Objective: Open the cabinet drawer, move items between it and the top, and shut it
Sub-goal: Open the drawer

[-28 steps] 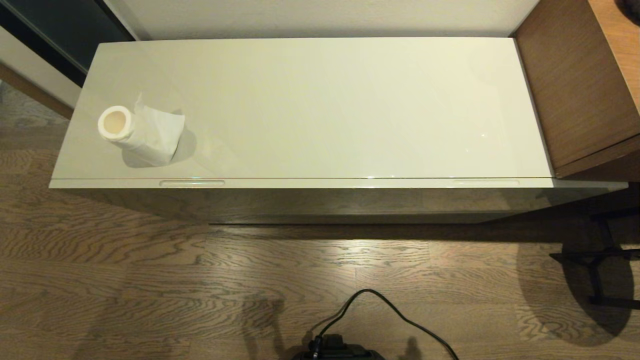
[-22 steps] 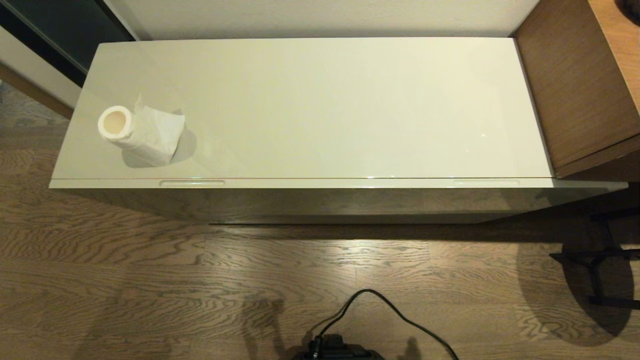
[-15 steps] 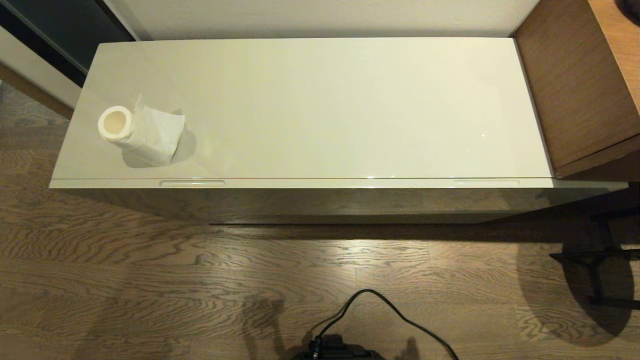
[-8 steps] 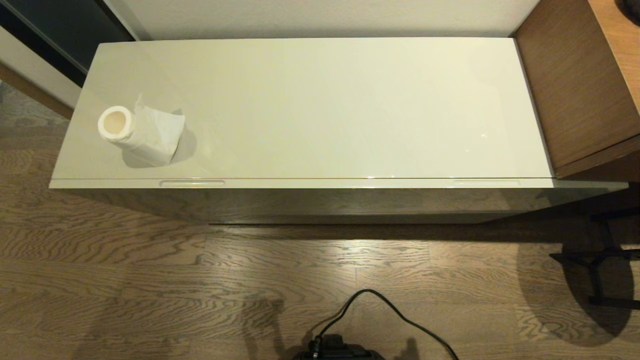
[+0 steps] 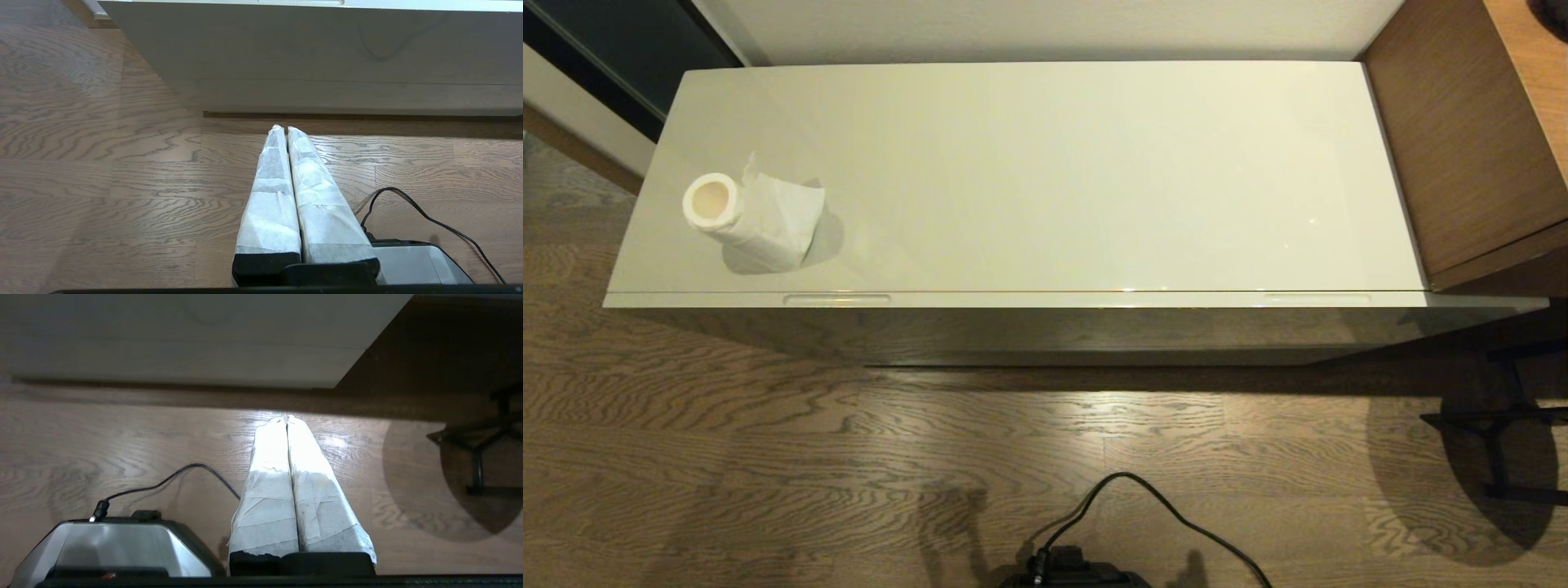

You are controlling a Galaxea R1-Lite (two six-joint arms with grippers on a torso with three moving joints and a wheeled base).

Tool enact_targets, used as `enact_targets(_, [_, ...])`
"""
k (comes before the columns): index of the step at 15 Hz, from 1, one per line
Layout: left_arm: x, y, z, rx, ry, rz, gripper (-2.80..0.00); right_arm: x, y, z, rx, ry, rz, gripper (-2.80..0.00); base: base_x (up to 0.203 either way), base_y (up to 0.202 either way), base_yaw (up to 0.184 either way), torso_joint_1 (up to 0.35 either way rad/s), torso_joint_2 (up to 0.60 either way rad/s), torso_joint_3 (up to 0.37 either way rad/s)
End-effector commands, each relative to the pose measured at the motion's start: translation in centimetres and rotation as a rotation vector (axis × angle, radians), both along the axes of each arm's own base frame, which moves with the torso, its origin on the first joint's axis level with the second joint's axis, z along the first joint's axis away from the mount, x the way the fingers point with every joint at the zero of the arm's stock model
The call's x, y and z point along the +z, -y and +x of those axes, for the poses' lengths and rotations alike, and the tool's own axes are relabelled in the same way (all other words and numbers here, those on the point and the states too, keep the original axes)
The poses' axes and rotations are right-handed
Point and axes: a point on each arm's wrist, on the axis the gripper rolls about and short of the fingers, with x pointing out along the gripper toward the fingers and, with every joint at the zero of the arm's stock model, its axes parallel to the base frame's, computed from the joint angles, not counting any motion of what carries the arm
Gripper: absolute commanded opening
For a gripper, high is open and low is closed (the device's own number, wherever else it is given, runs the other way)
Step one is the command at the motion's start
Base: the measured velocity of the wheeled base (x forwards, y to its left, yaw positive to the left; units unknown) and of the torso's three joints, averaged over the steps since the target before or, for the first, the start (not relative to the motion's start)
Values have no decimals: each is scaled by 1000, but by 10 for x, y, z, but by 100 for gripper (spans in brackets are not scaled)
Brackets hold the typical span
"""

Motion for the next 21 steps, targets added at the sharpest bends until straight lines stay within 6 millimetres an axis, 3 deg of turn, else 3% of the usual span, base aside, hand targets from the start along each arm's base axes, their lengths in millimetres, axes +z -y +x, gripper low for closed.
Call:
enact_targets(1, [2, 0, -1, 0, 9, -2, -280, 3, 0, -3, 3, -47, 7, -280, 0, 0, 0, 0, 0, 0])
enact_targets(3, [3, 0, -2, 3, 15, -3, -280, 30, -1, -20, 40, -48, 22, -280, 0, 0, 0, 0, 0, 0])
enact_targets(5, [5, 0, -3, 6, 22, -3, -280, 67, -3, -48, 119, -12, 44, -280, 0, 0, 0, 0, 0, 0])
enact_targets(7, [15, 0, -3, 6, 12, -5, -280, 89, -4, -67, 170, 29, 54, -280, 0, 0, 0, 0, 0, 0])
enact_targets(11, [37, 0, -5, 11, -72, -50, -280, 177, -5, -82, 202, 76, 197, -280, 0, 0, 0, 0, 0, 0])
enact_targets(12, [49, 0, -2, 14, -117, -58, -280, 193, -5, -78, 202, 25, 253, -280, 0, 0, 0, 0, 0, 0])
enact_targets(15, [75, 0, 34, 21, -308, -139, -280, 207, -5, -34, 166, -245, 414, -280, 0, 0, 0, 0, 0, 0])
enact_targets(18, [86, -1, 91, 41, -531, -184, -280, 190, -5, 26, 108, -520, 478, -280, 0, 0, 0, 0, 0, 0])
enact_targets(21, [81, -1, 155, 12, -697, -203, -280, 177, -6, 96, 120, -673, 495, -280, 0, 0, 0, 0, 0, 0])
